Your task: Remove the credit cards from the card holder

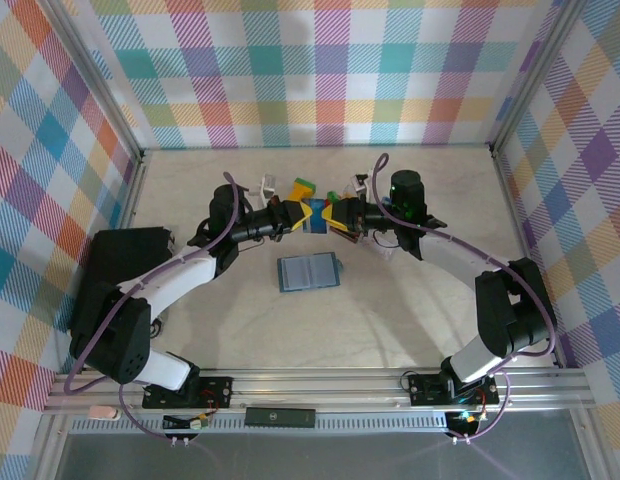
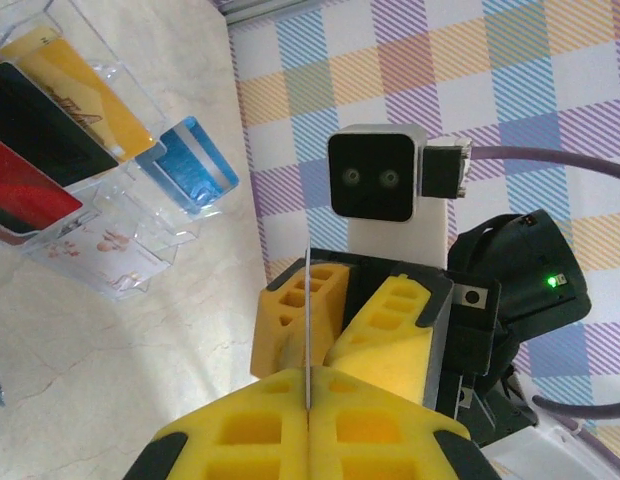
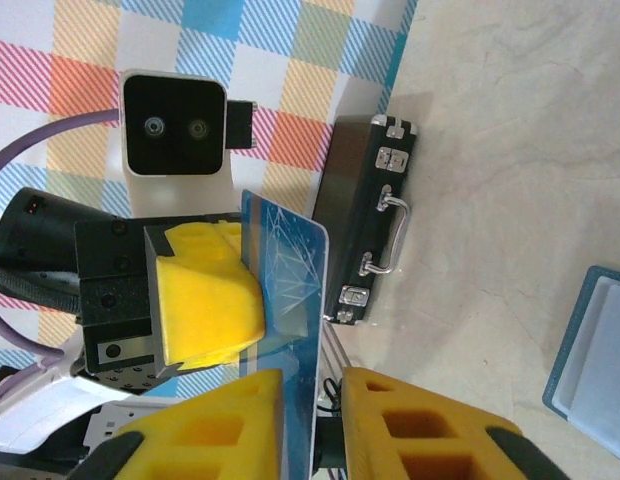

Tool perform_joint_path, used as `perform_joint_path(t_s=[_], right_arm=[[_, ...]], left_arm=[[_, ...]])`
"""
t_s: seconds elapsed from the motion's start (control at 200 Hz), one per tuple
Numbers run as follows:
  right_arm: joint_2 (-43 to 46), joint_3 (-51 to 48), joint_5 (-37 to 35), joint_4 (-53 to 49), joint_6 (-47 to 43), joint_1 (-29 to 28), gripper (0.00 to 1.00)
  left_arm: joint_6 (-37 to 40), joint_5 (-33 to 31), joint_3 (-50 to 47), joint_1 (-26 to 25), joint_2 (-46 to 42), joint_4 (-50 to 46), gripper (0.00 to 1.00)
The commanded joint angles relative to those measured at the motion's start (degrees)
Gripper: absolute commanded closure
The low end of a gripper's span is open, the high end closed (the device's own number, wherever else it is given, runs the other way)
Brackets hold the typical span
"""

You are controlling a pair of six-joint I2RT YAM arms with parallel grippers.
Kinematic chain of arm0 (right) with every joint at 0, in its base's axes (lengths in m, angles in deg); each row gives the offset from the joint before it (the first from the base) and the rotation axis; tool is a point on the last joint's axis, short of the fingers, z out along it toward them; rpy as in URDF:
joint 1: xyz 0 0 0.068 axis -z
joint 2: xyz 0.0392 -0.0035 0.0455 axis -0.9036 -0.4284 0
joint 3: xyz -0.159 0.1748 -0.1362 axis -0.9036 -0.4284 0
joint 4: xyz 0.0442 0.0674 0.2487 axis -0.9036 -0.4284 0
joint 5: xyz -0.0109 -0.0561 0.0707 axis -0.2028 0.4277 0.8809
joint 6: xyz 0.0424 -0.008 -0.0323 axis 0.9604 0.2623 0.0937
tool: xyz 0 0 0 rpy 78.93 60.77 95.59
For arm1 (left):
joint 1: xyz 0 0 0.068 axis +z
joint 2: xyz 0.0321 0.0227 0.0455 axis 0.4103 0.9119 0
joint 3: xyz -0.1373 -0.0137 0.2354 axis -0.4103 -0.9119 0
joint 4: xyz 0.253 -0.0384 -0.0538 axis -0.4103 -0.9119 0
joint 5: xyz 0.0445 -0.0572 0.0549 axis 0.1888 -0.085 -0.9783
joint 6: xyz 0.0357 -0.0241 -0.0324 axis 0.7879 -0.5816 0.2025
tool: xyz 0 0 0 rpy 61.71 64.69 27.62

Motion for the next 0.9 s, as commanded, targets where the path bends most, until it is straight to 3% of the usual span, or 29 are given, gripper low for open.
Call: perform_joint_path(t_s=[0.0,0.24,0.425,0.535,0.605,0.715,0.895], right_arm=[[1.29,0.86,1.92,2.21,0.08,-0.74,0.75],[1.44,0.58,0.81,3.3,-0.01,-2.21,0.77],[2.01,1.06,-1.66,1.07,-1.97,-2.48,0.92],[2.65,3.41,-4.56,-6.21,-8.32,-2.46,0.99],[3.24,6.57,-8.03,-15.26,-15.82,-2.28,1.0],[4.2,11.01,-17.49,-28.8,-28.31,-2.06,1.0],[3.69,17.88,-28.58,-42.89,-42.7,0.26,1.0]], left_arm=[[-0.56,1.13,1.98,0.47,-0.87,1.82,1.0],[0.25,0.17,1.84,0.51,-0.89,0.82,1.0],[1.81,-1.02,2.37,0.48,-1.22,-2.08,1.0],[4.79,-3.89,2.92,0.89,-2.51,-8.01,0.89],[9.68,-7.82,4.52,1.17,-3.86,-17.18,0.83],[19.5,-19.17,9.45,1.18,-5.32,-35.75,0.67],[26.9,-31.95,13.02,2.33,-7.05,-49.46,0.52]])
